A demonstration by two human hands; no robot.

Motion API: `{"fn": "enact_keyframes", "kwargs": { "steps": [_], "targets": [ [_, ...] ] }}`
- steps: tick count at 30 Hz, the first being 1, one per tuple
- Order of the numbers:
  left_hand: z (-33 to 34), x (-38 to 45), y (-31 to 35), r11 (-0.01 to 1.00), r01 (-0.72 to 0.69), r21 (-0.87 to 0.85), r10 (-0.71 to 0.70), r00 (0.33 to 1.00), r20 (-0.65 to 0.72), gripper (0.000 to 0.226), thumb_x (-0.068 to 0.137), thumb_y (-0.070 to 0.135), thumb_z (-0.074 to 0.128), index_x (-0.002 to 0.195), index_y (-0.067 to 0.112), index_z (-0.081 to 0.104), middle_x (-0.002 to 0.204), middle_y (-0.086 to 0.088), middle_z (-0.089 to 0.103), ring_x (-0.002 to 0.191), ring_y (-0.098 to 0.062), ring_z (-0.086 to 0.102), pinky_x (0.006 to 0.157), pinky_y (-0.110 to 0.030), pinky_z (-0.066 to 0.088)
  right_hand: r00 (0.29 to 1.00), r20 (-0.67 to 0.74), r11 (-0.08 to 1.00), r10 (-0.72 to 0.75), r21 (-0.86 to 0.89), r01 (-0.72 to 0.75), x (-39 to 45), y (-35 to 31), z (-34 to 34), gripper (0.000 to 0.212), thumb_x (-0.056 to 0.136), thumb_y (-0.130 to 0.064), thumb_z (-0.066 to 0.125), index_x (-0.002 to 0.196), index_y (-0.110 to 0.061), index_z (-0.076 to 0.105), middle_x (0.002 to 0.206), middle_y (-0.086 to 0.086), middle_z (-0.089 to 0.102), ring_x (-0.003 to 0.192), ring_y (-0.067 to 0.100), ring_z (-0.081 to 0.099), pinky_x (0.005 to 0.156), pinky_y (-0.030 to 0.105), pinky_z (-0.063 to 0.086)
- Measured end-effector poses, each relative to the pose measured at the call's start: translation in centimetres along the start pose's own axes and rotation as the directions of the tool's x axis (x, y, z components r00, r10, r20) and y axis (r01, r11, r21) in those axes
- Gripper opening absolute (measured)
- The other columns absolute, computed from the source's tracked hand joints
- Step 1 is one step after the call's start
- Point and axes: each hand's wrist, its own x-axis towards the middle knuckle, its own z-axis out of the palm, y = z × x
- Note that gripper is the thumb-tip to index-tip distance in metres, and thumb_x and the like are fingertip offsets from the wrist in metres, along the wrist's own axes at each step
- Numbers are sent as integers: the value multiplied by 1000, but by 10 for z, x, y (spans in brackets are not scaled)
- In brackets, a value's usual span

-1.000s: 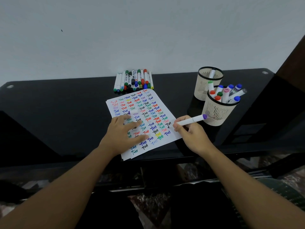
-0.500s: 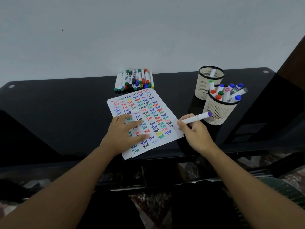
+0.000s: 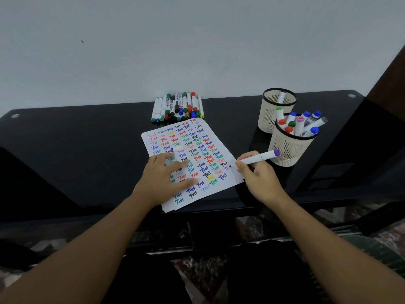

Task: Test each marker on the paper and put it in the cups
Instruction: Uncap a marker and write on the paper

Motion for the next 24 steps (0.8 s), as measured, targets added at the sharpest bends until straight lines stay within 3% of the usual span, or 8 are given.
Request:
{"fn": "enact_keyframes", "kwargs": {
  "steps": [10,14,18,24],
  "targets": [
    [0,0,0,1000,0,-15,0,1000,-1,93,65,101,39,142,49,52,153,12,32,142,-14,18,121,-46,24,1000,14,1000,-12,-16,12,0,1,-1,10,105,-30,60,104,-21,62,93,-8,66,86,1,62,72,22,48],
    [0,0,-1,1000,-1,-9,1,1000,2,93,66,101,39,142,49,51,153,12,31,143,-13,17,121,-46,23,1000,5,1000,-10,-2,10,1,0,0,8,106,-29,59,106,-21,62,95,-11,66,87,-8,59,68,15,45],
    [0,0,-1,1000,2,-9,-2,1000,3,93,66,101,38,142,50,50,153,12,31,143,-13,16,121,-46,23,999,11,999,-35,-41,35,1,-1,1,9,106,-29,59,106,-20,62,96,-10,66,88,-5,59,70,23,48],
    [1,0,0,1000,-2,-17,2,1000,-18,91,66,100,40,141,50,52,152,12,33,142,-14,18,120,-45,24,1000,-1,999,-10,42,11,-2,-2,-1,8,105,-27,60,101,-21,62,92,-7,66,82,-6,58,72,22,45]
  ]
}}
